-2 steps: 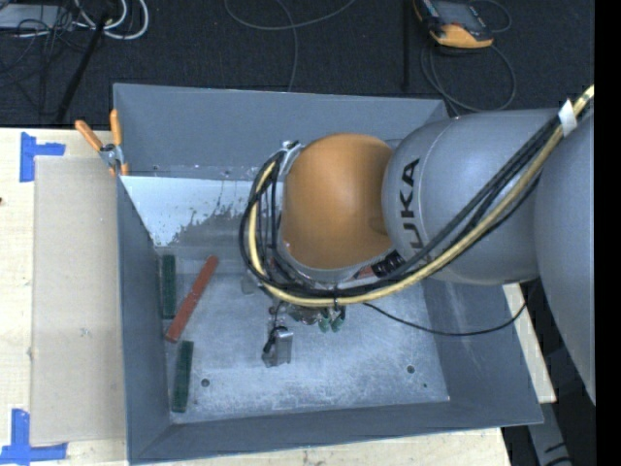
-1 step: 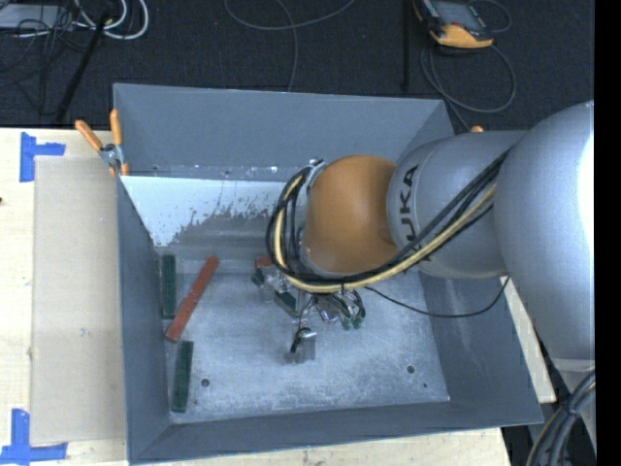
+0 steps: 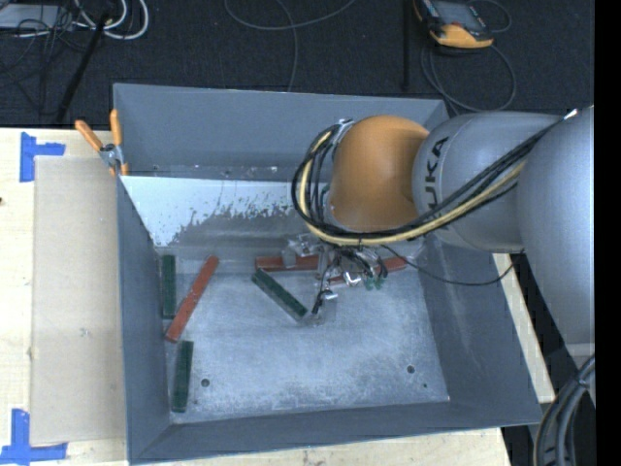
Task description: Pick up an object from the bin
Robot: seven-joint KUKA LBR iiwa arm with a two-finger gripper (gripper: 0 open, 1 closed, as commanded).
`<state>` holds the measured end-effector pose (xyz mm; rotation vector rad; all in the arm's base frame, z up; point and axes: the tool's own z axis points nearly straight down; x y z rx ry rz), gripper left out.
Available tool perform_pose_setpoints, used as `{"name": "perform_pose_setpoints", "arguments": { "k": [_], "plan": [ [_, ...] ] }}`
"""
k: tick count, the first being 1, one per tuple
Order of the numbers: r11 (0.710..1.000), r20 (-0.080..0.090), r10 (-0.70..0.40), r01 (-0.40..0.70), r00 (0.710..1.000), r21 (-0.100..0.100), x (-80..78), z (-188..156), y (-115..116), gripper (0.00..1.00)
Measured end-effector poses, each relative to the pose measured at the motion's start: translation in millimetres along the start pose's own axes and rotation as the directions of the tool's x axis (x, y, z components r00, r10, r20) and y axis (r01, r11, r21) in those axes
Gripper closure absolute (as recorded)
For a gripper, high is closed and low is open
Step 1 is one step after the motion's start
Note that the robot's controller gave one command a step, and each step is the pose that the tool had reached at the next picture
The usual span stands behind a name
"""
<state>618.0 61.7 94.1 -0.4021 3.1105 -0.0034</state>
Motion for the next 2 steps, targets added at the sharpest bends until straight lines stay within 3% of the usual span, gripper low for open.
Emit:
{"name": "perform_pose_setpoints", "arguments": {
  "k": [1,2],
  "plan": [
    [0.999,-0.013,0.054,-0.054,0.998,-0.004,55.6,26.2,17.9,0.00],
    [0.999,0.004,0.051,-0.051,0.999,0.000,38.0,-48.0,-20.8,0.00]
  ]
}}
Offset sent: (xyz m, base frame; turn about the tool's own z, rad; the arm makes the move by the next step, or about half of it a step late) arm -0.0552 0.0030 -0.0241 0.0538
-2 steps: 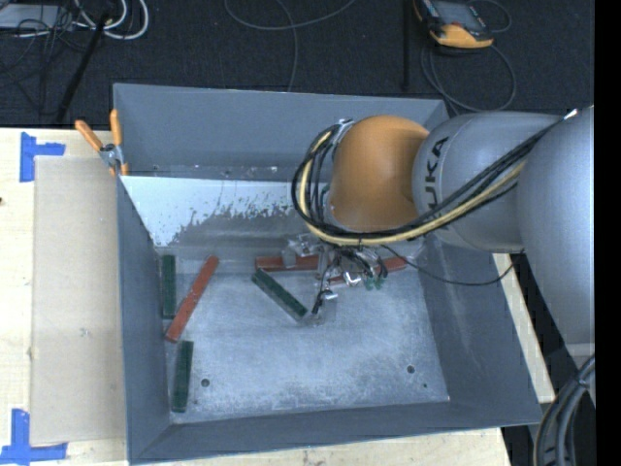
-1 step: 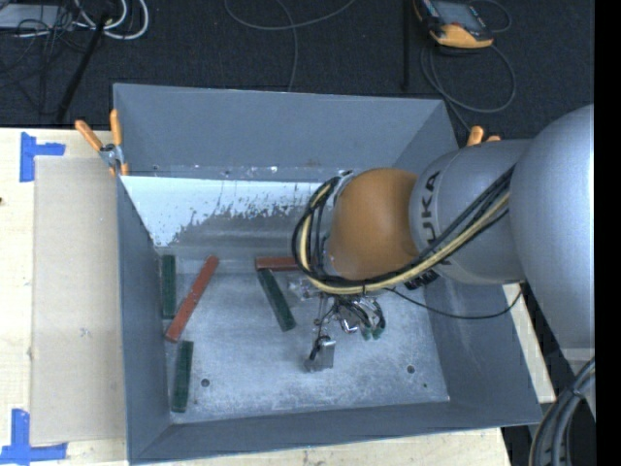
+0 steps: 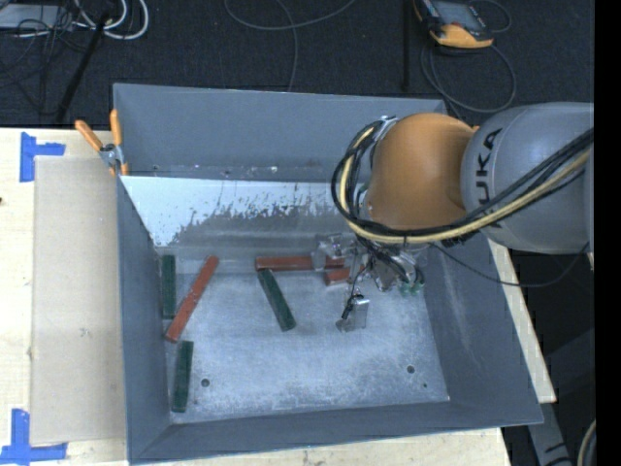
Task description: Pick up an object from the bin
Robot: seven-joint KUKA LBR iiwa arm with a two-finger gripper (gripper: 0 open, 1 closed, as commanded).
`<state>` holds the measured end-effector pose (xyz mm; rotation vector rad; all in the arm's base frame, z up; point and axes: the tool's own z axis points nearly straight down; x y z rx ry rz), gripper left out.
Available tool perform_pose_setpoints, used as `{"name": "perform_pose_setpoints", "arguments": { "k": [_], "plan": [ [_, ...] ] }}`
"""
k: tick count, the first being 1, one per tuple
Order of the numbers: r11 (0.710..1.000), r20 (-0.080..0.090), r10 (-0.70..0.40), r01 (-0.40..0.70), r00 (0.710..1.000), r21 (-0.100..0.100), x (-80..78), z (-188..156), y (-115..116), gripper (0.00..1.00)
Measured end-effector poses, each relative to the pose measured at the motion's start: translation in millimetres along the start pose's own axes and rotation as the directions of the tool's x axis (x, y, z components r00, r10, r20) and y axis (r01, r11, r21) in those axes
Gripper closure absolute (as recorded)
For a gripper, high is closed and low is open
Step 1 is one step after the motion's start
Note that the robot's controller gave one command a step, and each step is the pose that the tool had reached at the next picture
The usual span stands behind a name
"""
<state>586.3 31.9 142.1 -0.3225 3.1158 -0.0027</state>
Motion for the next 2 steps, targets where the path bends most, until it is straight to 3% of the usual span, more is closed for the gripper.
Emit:
{"name": "perform_pose_setpoints", "arguments": {
  "k": [1,2],
  "plan": [
    [0.999,-0.009,-0.048,0.048,0.999,-0.005,-36.0,68.0,40.5,0.00],
    [0.992,-0.005,-0.126,0.126,0.992,-0.008,-3.6,8.2,126.2,0.00]
  ]
}}
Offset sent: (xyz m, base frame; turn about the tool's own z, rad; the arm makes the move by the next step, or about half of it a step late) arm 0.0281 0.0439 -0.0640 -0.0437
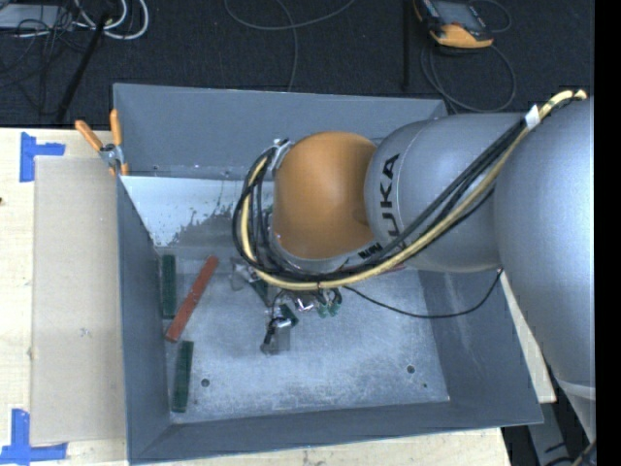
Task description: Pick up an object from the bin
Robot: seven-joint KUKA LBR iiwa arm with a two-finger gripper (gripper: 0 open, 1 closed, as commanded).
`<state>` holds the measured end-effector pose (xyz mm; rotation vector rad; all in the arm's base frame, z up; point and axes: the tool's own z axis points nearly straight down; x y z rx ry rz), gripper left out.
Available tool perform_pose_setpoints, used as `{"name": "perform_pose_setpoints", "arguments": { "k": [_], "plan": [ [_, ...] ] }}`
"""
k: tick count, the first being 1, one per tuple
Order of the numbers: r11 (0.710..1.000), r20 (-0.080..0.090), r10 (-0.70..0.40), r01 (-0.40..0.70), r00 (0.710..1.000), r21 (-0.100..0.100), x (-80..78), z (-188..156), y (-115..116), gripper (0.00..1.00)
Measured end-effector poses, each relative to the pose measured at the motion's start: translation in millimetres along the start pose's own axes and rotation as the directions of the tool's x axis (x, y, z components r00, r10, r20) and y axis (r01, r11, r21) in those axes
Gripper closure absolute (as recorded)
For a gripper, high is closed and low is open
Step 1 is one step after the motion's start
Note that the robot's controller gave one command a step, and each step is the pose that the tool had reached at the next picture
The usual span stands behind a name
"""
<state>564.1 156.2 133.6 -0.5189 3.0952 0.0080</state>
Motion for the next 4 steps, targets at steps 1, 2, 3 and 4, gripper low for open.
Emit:
{"name": "perform_pose_setpoints", "arguments": {
  "k": [1,2,3,4],
  "plan": [
    [0.952,-0.002,-0.308,0.308,0.952,0.005,-12.9,63.5,-84.9,0.00],
    [0.729,-0.006,-0.684,0.684,0.729,-0.002,9.4,64.1,-55.7,0.00],
    [0.701,-0.003,-0.713,0.713,0.701,0.004,-19.2,33.1,-77.8,0.00],
    [0.416,-0.005,-0.909,0.909,0.416,-0.006,-13.0,64.3,-49.3,0.00]
  ]
}}
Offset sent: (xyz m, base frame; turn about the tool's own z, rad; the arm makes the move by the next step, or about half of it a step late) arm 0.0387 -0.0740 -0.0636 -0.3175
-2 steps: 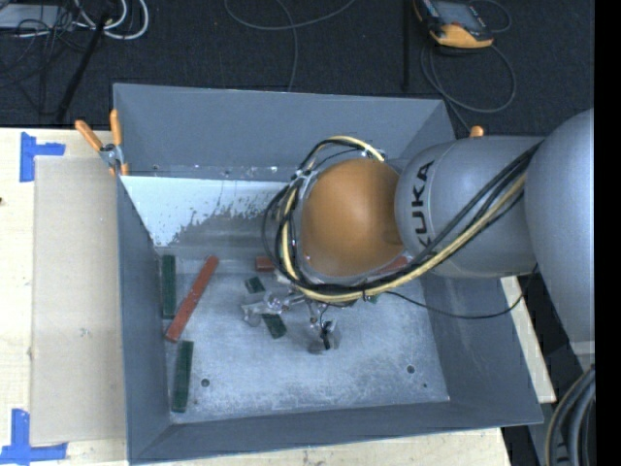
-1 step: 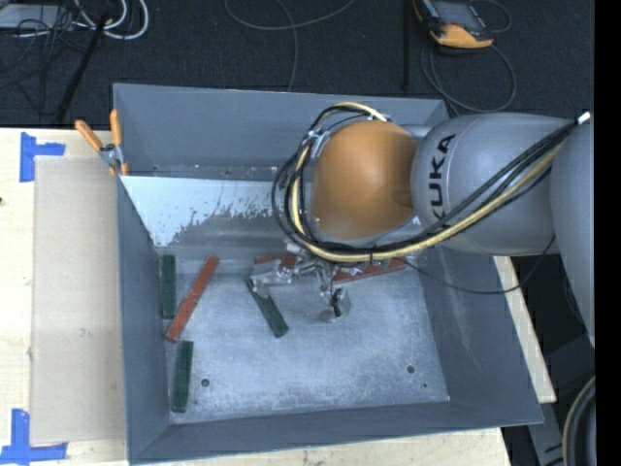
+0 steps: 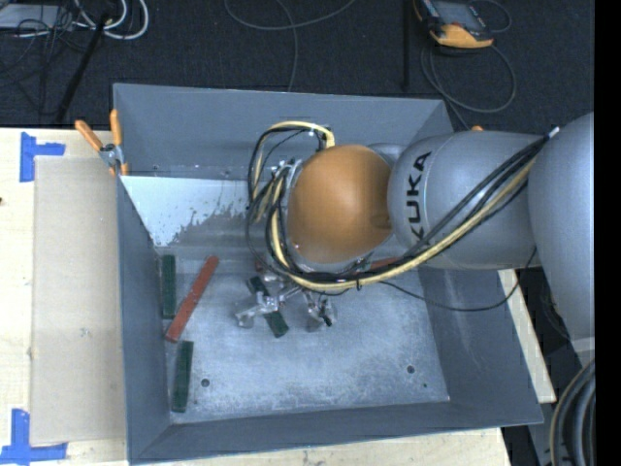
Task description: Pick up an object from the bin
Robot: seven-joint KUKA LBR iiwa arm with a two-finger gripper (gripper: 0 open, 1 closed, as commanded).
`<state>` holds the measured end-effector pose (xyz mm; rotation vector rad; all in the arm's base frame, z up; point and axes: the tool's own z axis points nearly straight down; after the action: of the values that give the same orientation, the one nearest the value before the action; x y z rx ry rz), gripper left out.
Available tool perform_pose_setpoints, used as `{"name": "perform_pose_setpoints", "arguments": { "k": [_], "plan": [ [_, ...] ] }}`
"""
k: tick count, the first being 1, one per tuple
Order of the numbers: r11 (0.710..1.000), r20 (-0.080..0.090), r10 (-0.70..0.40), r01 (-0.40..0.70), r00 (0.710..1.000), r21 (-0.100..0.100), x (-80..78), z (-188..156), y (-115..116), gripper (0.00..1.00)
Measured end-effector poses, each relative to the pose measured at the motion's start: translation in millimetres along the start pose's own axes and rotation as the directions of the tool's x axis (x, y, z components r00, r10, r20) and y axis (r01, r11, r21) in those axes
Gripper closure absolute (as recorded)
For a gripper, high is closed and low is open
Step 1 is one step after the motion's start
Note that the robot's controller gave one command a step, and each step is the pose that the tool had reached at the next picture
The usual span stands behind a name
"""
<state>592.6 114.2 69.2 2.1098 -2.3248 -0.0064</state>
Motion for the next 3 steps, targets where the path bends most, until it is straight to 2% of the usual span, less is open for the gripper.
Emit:
{"name": "perform_pose_setpoints", "arguments": {
  "k": [1,2,3],
  "plan": [
    [1.000,0.001,0.005,-0.005,1.000,0.002,0.7,-1.2,-1.0,1.00],
    [0.997,-0.002,0.076,-0.076,0.997,0.009,90.0,-75.2,2.6,1.00],
    [0.997,0.001,0.072,-0.072,0.997,0.003,84.9,-71.4,4.2,1.00]
  ]
}}
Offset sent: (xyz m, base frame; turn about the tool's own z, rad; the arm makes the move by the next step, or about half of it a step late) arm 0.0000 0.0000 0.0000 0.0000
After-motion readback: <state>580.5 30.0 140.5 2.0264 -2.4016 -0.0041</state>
